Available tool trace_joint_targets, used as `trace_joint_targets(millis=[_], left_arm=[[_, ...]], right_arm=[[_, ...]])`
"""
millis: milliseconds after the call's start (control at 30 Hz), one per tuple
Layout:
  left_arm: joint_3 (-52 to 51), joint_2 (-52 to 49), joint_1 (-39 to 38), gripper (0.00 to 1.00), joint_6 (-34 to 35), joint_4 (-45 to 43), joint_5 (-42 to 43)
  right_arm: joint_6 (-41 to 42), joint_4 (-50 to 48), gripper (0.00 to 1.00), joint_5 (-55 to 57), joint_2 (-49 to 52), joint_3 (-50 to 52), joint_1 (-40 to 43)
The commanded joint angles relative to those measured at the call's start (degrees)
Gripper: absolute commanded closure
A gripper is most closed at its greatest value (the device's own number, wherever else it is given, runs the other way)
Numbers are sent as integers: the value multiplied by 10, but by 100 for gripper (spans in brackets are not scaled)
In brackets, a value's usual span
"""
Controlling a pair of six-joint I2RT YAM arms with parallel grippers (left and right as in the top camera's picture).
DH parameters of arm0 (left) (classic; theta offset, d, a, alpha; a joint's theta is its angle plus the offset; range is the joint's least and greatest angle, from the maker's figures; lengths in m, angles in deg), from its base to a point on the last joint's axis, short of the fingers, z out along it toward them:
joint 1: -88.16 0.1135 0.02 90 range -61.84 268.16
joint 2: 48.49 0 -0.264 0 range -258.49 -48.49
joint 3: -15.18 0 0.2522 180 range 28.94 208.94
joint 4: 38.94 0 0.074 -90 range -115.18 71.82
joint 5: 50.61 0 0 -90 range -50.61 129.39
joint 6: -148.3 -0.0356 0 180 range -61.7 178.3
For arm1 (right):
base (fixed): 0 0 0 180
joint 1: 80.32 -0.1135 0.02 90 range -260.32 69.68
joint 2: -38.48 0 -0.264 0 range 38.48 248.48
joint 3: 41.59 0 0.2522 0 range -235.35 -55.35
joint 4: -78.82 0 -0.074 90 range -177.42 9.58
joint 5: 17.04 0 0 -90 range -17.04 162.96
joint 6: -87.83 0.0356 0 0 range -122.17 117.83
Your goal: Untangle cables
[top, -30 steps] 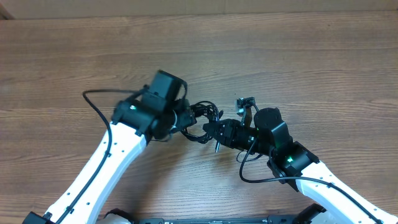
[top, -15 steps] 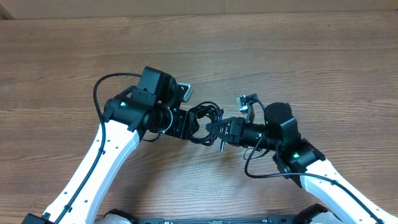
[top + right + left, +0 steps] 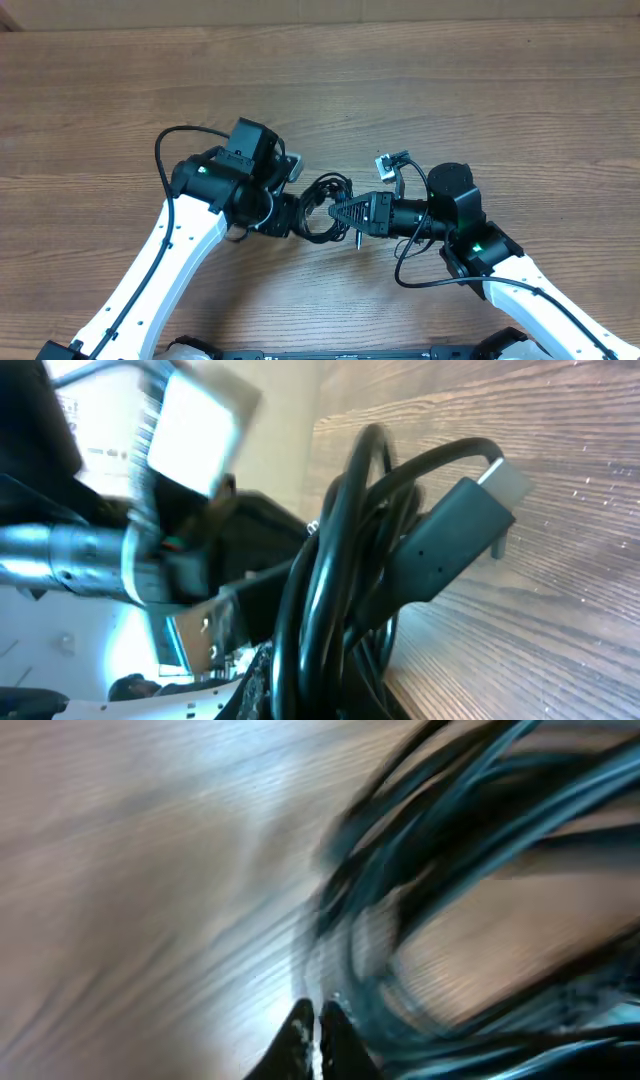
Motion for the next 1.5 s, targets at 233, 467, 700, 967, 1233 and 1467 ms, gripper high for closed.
trace_joint_targets(millis=[233,467,700,967,1233,1467], left_arm=[[-2,-3,3,93,253,26,-188],[-2,-3,3,55,274,-73,19],[-2,-3,3,64,427,-86,38],[-2,-3,3,57,549,-94,-22],[-2,-3,3,53,532,-154,-25],[-2,-6,2,55,492,-145,-14]], right_arm=[[-9,-34,96,-40,-6,-9,63],[-42,-34,96,-40,-6,-9,63],[-41,-34,96,-40,-6,-9,63],[-41,-34,96,-40,-6,-9,63],[-41,-34,96,-40,-6,-9,63],[-41,-34,96,-40,-6,-9,63]])
